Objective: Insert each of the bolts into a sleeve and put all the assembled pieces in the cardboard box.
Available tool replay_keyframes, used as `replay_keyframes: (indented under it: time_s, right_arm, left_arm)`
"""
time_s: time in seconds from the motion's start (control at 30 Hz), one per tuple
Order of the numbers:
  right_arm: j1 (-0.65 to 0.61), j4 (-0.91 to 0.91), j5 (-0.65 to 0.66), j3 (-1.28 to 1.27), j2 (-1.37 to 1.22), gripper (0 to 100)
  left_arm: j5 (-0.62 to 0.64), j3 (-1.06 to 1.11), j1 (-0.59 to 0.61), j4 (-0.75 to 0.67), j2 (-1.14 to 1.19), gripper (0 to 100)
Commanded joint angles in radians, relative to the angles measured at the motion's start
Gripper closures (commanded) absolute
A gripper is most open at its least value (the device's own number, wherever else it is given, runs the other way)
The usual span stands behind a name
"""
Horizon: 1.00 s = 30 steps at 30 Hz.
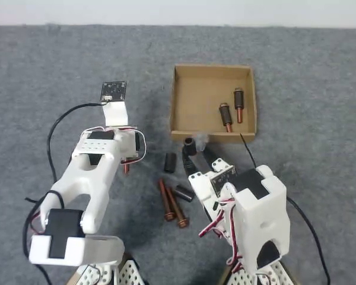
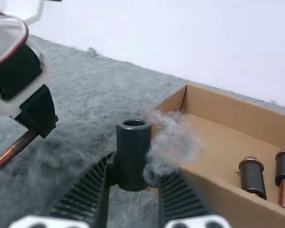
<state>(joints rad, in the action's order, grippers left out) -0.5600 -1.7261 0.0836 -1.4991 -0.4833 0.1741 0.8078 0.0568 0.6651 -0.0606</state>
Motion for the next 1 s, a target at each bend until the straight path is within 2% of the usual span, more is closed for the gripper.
replay_keyframes:
  time_s: [0.0,0.13,0.27,0.63,0.97]
  right_arm:
    - [-0.010,-0.035,0.018,-0.012,0.059,99.2]
    - [-0.010,-0.035,-0.002,-0.072,0.142,99.2]
    - [0.010,-0.025,-0.107,-0.141,0.255,99.2]
    - [0.025,-0.010,-0.109,-0.146,0.272,99.2]
    - [0.004,-0.015,-0.104,-0.100,0.176,99.2]
  left_arm:
    - [-0.009,-0.010,0.003,-0.021,-0.072,99]
    - [-0.009,-0.010,0.003,-0.021,-0.072,99]
    - [-0.009,-0.008,0.003,-0.023,-0.074,99]
    - [-0.008,-0.012,-0.006,-0.025,-0.077,99]
    - [-0.008,-0.153,-0.121,-0.025,-0.080,99]
